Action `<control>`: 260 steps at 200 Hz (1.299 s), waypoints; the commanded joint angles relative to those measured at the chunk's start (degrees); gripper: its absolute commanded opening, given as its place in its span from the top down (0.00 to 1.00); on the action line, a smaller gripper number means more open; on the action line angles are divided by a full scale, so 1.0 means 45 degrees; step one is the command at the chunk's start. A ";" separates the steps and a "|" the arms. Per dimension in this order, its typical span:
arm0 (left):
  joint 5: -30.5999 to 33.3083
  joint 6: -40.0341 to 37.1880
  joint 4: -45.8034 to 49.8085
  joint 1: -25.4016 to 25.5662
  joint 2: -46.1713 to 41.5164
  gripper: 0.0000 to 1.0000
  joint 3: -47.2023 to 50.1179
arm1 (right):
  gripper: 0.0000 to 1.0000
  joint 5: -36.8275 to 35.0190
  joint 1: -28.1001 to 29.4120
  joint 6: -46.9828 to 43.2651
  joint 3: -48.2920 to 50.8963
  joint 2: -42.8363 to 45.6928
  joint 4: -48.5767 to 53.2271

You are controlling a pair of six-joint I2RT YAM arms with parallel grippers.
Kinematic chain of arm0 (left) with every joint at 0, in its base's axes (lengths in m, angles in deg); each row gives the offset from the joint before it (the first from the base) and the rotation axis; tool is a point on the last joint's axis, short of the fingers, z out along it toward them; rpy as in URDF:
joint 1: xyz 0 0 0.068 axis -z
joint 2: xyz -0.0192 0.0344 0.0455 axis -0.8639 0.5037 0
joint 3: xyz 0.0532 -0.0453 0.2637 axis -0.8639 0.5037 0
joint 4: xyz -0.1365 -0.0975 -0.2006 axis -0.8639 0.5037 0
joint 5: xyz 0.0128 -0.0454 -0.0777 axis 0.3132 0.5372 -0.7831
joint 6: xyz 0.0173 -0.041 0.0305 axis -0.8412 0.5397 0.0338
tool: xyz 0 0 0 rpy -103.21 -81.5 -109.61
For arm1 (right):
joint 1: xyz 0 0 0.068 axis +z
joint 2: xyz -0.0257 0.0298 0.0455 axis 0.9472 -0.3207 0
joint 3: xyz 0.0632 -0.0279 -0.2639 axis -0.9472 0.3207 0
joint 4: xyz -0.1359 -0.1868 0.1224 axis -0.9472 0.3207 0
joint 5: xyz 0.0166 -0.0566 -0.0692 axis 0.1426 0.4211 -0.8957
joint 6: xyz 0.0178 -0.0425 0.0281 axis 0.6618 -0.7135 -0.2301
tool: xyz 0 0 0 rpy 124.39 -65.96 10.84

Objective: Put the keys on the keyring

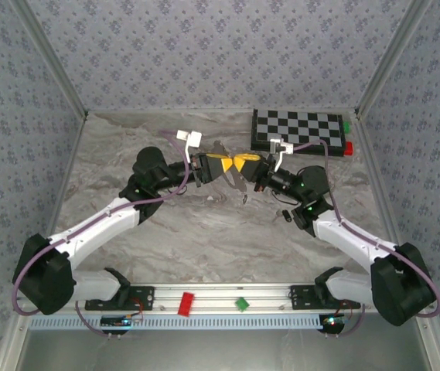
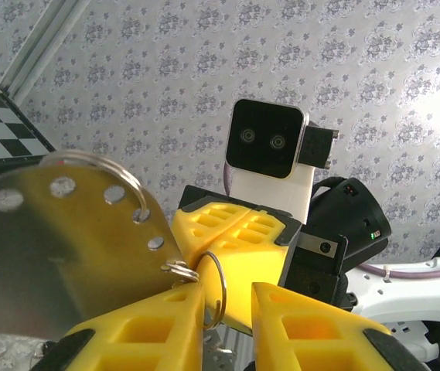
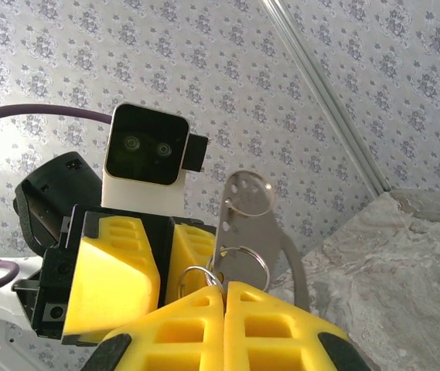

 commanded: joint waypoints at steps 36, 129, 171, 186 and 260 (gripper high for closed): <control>-0.0510 -0.0121 -0.0692 0.0096 -0.0425 0.86 -0.0203 | 1.00 0.0001 -0.0079 0.0102 -0.0059 -0.0154 -0.0376; -0.0126 -0.0637 0.0000 0.0135 -0.0265 0.81 -0.0206 | 1.00 0.0044 -0.0003 -0.0004 -0.0083 -0.0054 -0.0211; 0.0154 -0.1217 0.0635 0.0310 -0.0206 0.80 -0.0315 | 1.00 0.0059 0.0075 -0.0086 -0.0112 -0.0031 -0.0141; 0.0213 -0.1318 0.0795 0.0320 -0.0155 0.80 -0.0388 | 1.00 0.0064 0.0097 -0.0128 -0.0110 0.0001 -0.0083; 0.0870 -0.1761 0.1316 0.0312 -0.0492 1.00 -0.0310 | 1.00 -0.0013 0.0206 -0.0530 0.0056 0.0320 0.0398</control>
